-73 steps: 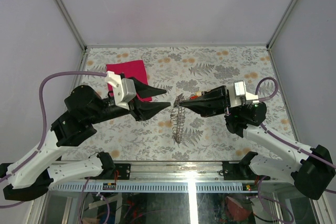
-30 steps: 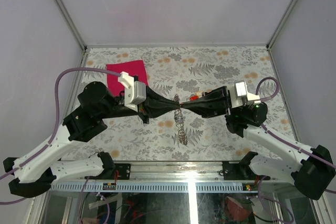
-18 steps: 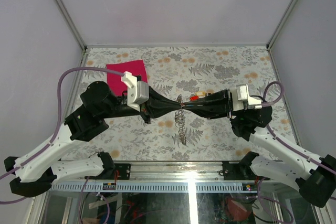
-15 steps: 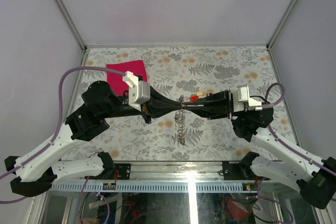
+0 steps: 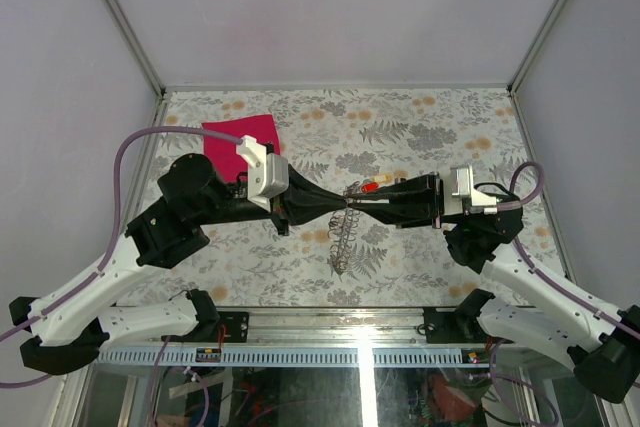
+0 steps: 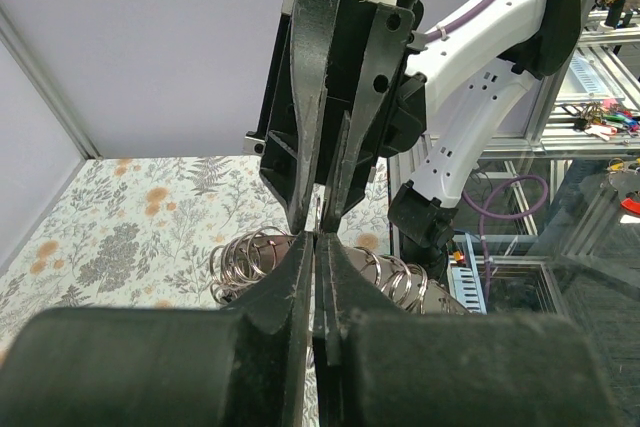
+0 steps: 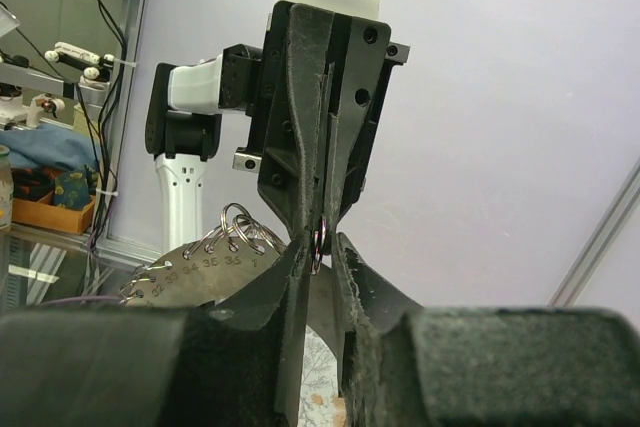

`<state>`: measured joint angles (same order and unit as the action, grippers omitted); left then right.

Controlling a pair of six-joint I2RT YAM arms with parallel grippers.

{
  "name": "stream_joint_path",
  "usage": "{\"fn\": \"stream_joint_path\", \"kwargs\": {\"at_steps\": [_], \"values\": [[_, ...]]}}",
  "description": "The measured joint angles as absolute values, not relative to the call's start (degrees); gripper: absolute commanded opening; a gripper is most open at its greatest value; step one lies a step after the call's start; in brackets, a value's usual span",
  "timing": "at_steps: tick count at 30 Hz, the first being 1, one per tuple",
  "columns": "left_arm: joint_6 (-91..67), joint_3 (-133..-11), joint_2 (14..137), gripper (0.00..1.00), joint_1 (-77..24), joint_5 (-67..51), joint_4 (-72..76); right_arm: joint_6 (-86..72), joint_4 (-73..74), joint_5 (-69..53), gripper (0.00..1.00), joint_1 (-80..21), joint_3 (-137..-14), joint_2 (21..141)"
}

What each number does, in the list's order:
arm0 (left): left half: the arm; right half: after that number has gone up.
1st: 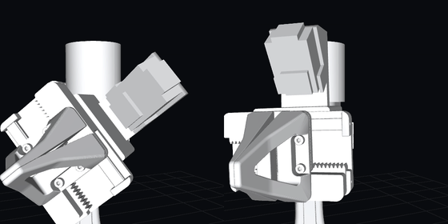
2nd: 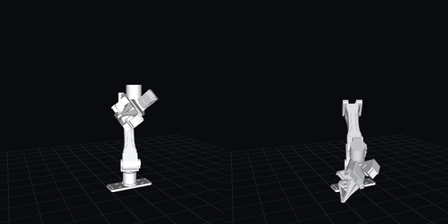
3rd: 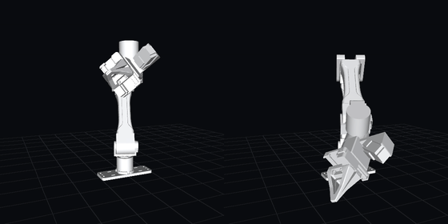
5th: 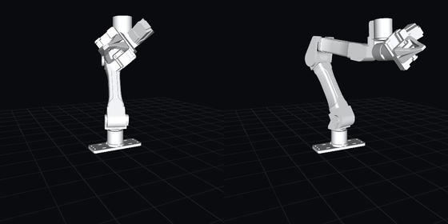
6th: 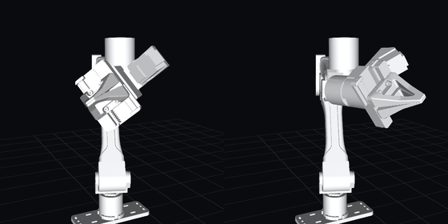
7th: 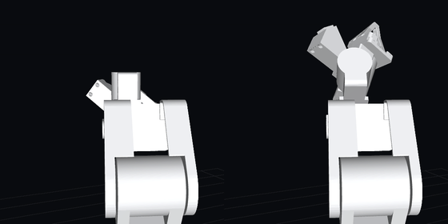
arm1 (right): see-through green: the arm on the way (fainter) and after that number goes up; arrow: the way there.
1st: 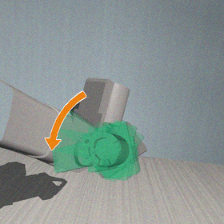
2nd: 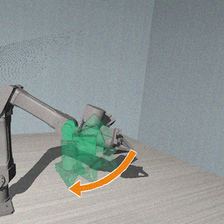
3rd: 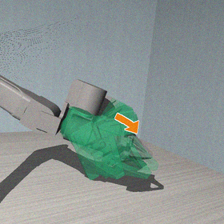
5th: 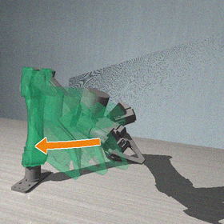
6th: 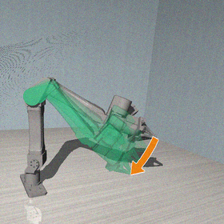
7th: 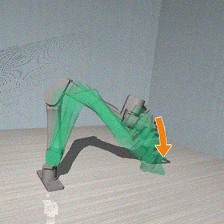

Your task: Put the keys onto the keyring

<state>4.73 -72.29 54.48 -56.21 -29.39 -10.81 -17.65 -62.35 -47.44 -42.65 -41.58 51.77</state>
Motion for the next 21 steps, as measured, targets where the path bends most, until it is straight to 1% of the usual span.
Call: {"fn": "stream_joint_path", "kwargs": {"at_steps": [9,13,15,16,19,21], "values": [[4.7,-72.3,54.5,0.0,-56.2,-29.4,-10.8,-16.5,-61.5,-47.0,0.2,-42.7,-41.6,50.7],[4.8,-72.3,54.5,0.0,-56.2,-29.4,-10.8,-16.3,-61.1,-47.0,0.12,-42.7,-41.6,50.3],[4.8,-72.3,54.5,0.0,-56.2,-29.4,-10.8,-16.2,-60.8,-47.0,0.02,-42.7,-41.6,50.1],[4.8,-72.3,54.5,0.0,-56.2,-29.4,-10.8,-16.1,-60.6,-46.9,0.0,-42.7,-41.6,50.1],[4.8,-72.3,54.5,0.0,-56.2,-29.3,-10.8,-16.1,-60.2,-46.5,0.0,-42.7,-41.6,50.1],[4.8,-72.3,54.5,0.05,-56.2,-29.3,-10.8,-16.1,-60.2,-46.4,0.0,-42.7,-41.6,50.1]]}}
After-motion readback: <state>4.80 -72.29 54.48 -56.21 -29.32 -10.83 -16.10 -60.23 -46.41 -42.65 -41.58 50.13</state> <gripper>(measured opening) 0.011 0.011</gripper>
